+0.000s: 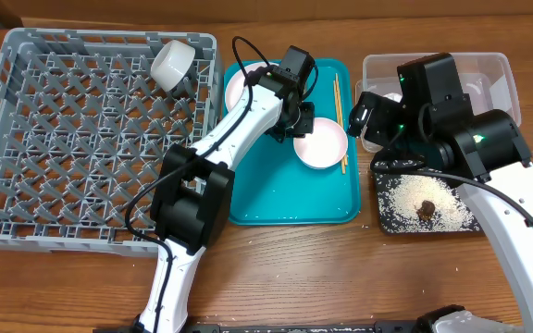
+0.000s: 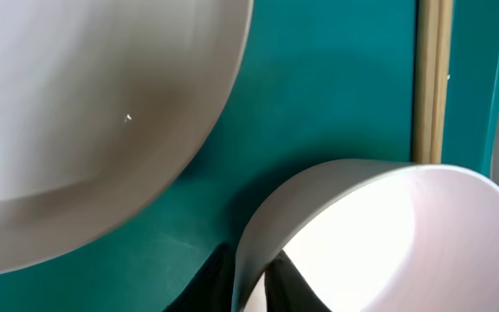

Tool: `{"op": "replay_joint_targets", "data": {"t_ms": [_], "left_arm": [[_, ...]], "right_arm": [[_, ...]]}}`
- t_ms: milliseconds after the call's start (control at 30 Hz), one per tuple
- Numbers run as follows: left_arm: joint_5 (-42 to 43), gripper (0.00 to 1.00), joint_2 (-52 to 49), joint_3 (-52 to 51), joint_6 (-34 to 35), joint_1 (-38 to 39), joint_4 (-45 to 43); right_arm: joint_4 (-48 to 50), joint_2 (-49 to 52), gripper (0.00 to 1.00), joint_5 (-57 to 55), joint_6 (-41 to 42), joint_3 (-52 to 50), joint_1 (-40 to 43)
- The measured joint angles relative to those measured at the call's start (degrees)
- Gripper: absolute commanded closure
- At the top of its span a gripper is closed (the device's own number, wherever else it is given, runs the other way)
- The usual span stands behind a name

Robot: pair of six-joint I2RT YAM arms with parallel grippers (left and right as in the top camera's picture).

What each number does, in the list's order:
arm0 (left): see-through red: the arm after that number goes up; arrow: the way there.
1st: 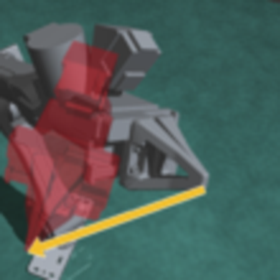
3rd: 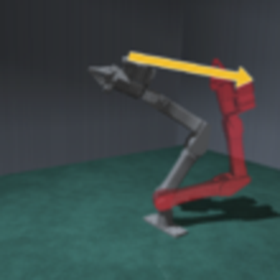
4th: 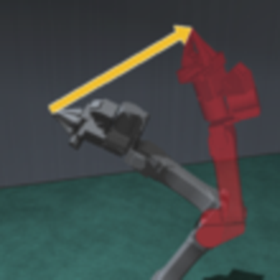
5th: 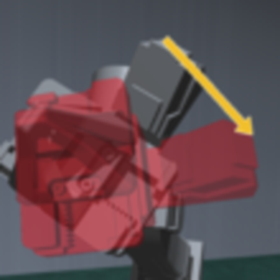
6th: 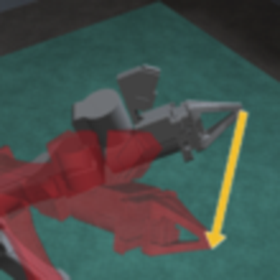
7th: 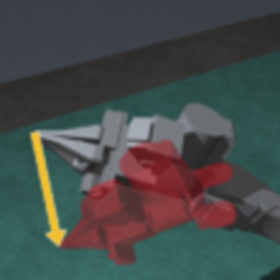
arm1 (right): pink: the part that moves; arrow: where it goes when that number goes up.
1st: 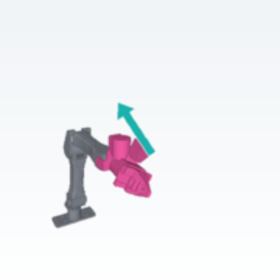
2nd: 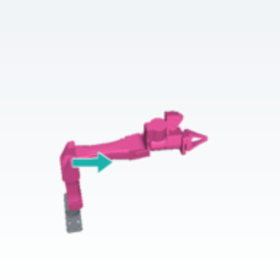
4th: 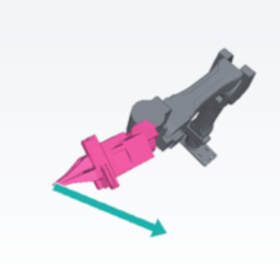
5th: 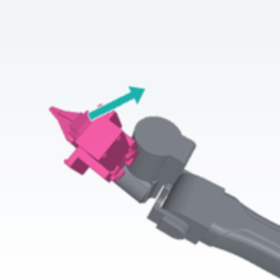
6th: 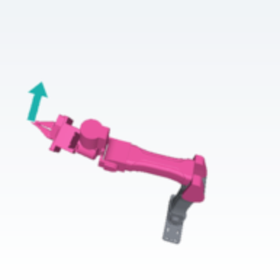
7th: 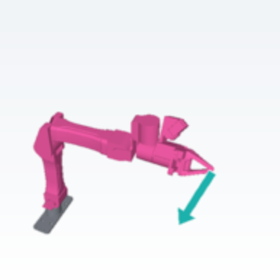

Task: Sort waste into correct bins and load items into the dishwasher
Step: 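Reach the left gripper to the pink bowl and grasp its rim, then carry the pink bowl into the dish rack and release it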

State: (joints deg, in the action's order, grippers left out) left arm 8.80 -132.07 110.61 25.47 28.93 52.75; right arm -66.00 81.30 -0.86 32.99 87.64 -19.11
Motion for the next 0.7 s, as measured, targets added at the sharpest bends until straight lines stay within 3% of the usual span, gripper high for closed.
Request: {"op": "replay_joint_targets", "data": {"t_ms": [333, 500, 700], "left_arm": [[1.2, 0.96, 0.1, 0.0, -2.2, -0.2, 0.9], [1.6, 0.96, 3.4, 2.6, -6.7, -3.8, 10.1], [-12.0, 0.96, 17.5, 7.8, -13.8, -14.3, 16.1]], "right_arm": [[0.0, 0.0, 0.00, 0.0, 0.0, 0.0, 0.0], [0.0, 0.0, 0.00, 0.0, 0.0, 0.0, 0.0], [0.0, 0.0, 0.00, 0.0, 0.0, 0.0, 0.0]]}}
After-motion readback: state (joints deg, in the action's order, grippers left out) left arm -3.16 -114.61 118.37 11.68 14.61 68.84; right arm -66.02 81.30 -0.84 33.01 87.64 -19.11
